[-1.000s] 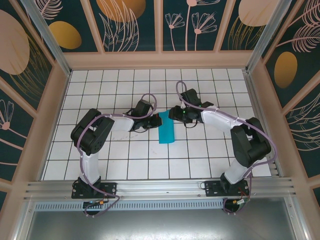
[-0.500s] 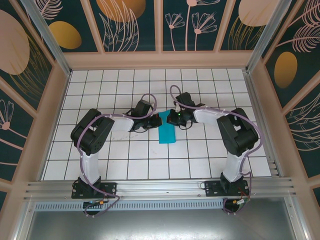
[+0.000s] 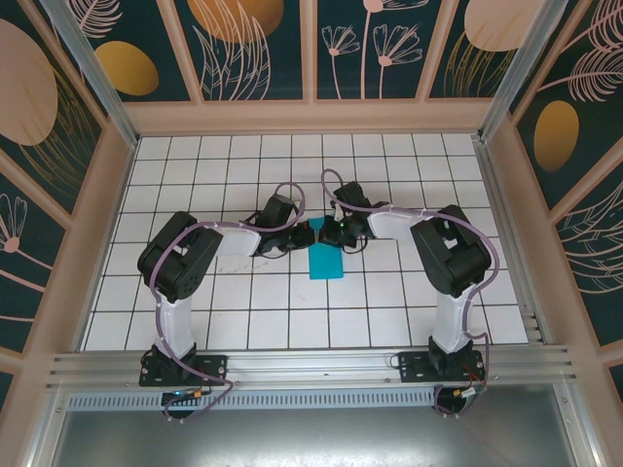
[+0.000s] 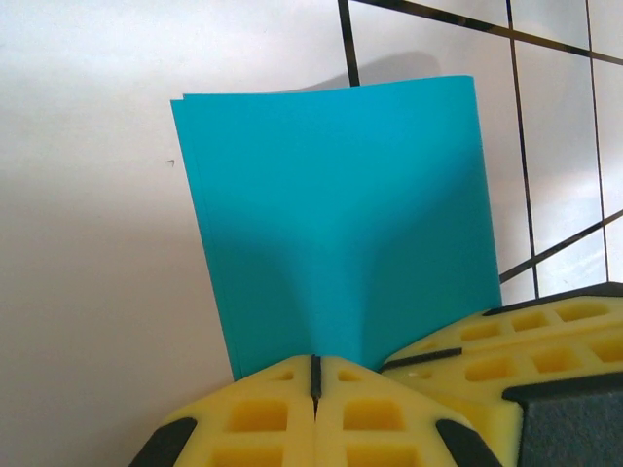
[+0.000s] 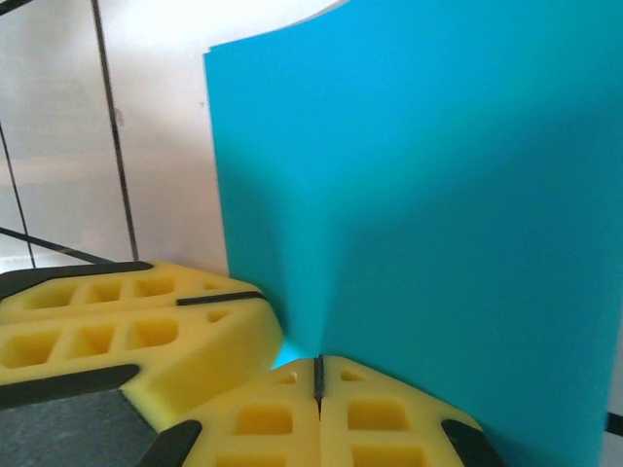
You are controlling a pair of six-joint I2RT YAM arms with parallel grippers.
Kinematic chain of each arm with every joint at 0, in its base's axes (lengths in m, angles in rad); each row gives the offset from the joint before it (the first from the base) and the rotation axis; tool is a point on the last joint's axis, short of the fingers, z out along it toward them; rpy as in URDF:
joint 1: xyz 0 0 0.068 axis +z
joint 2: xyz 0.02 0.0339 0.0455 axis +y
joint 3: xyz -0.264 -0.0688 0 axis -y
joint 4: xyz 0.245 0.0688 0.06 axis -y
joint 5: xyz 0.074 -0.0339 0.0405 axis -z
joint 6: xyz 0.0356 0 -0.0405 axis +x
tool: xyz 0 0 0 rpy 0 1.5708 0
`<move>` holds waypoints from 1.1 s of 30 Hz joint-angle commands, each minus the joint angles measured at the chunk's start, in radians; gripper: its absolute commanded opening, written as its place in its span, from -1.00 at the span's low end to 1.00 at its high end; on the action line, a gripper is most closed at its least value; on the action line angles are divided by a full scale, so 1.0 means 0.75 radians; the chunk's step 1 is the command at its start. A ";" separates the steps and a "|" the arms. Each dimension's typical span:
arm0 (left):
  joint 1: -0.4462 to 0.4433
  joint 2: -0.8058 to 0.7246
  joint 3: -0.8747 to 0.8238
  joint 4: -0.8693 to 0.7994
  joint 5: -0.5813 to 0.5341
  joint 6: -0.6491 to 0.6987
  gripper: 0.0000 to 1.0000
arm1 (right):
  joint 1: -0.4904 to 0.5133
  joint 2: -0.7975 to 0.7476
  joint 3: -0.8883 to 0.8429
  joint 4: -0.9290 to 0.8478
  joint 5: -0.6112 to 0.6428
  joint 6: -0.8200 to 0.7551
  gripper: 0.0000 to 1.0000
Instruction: Fold a paper plane with a square sheet of paper (pick it up from the middle)
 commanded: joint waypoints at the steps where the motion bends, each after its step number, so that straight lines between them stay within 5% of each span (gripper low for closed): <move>1: 0.014 0.130 -0.073 -0.338 -0.213 -0.006 -1.00 | -0.017 -0.007 -0.046 -0.026 0.038 -0.033 -1.00; 20: 0.014 0.168 -0.141 -0.360 -0.255 -0.032 -1.00 | -0.260 -0.264 -0.392 0.108 -0.075 -0.125 -1.00; 25: 0.013 0.153 -0.138 -0.344 -0.239 -0.024 -1.00 | -0.240 -0.366 -0.364 0.173 -0.110 -0.116 -1.00; 33: 0.013 0.151 -0.126 -0.347 -0.221 -0.018 -1.00 | -0.138 -0.161 -0.198 0.249 -0.185 -0.096 -1.00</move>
